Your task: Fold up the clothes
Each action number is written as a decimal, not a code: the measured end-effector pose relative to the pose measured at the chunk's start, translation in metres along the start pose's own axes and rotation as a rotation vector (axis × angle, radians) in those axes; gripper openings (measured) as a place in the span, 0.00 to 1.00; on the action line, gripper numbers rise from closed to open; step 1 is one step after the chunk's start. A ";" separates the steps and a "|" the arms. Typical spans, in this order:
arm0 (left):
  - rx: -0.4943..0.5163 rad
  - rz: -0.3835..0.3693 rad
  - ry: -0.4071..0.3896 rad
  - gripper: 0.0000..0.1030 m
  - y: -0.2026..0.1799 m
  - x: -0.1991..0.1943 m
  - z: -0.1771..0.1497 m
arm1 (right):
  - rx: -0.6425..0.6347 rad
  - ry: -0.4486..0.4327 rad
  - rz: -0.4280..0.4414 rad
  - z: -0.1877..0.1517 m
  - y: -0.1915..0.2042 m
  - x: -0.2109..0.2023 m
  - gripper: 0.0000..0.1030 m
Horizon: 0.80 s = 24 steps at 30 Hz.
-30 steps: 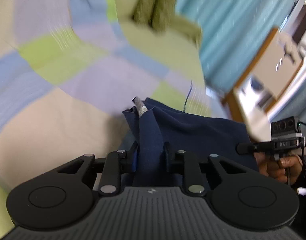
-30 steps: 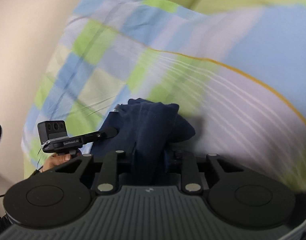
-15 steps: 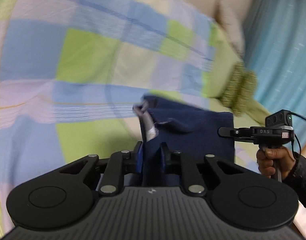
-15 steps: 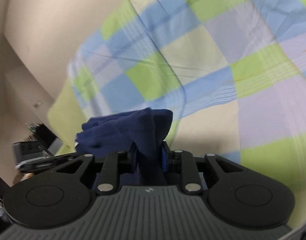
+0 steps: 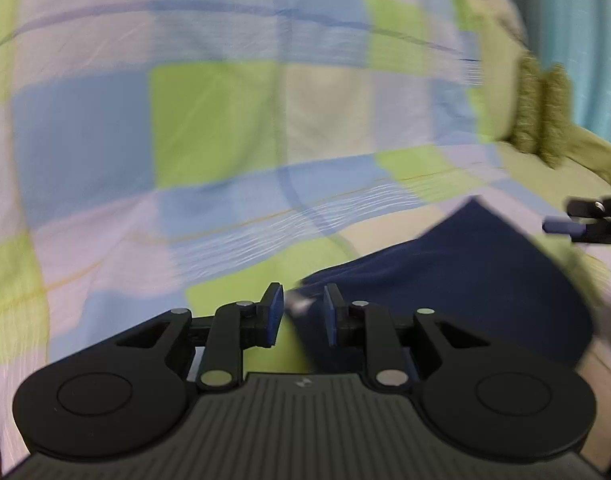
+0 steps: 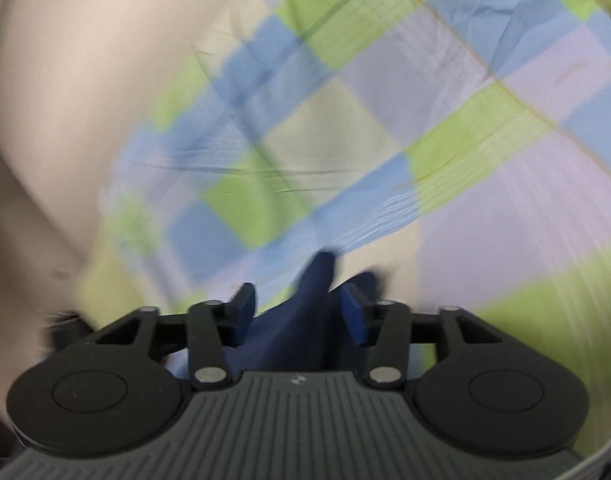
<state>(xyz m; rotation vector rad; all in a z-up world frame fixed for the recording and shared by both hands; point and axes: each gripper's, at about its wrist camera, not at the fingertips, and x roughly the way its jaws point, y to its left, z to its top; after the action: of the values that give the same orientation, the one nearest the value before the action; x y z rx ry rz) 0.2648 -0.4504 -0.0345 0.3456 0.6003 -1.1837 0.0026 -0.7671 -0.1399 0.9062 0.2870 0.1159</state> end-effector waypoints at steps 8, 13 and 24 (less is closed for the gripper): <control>0.333 -0.291 0.114 0.45 -0.092 0.050 0.030 | 0.026 0.211 0.152 -0.044 -0.022 -0.017 0.63; 0.372 -0.305 0.156 0.55 -0.106 0.093 0.041 | -0.011 0.273 0.241 -0.031 -0.029 0.010 0.75; 0.317 -0.175 0.336 0.64 -0.113 0.124 0.066 | 0.030 0.339 0.335 -0.030 -0.032 0.034 0.96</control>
<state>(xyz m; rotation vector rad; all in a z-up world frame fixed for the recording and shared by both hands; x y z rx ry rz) 0.2072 -0.6205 -0.0511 0.7853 0.7449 -1.4047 0.0253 -0.7572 -0.1894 0.9579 0.4498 0.5797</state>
